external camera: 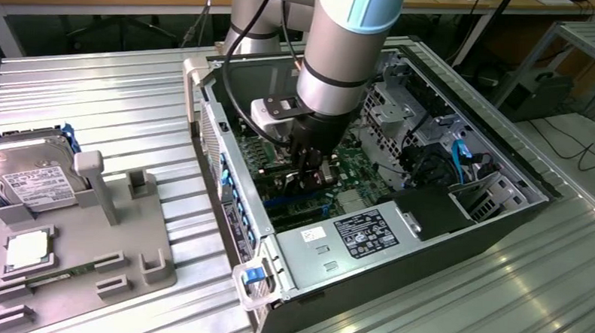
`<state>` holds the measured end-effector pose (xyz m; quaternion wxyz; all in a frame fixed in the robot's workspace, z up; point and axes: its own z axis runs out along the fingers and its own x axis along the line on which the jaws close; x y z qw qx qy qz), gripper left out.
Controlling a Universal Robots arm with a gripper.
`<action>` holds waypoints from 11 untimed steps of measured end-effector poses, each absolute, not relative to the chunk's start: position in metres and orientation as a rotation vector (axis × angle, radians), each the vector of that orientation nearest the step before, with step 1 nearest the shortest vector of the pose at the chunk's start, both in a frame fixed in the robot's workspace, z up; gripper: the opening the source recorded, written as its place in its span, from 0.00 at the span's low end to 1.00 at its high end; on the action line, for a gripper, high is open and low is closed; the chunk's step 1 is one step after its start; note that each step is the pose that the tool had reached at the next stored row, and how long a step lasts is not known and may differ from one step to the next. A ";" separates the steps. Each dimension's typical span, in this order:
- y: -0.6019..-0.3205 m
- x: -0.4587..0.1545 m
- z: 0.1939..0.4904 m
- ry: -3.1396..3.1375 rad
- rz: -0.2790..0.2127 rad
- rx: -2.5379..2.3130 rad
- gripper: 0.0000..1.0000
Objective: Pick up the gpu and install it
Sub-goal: 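Insert the gpu into the slot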
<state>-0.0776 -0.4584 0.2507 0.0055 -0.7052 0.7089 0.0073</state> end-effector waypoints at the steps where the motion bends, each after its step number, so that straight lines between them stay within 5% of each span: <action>1: -0.458 -0.078 0.250 2.219 0.023 -2.208 0.28; 11: -0.459 -0.078 0.245 2.220 0.022 -2.208 0.28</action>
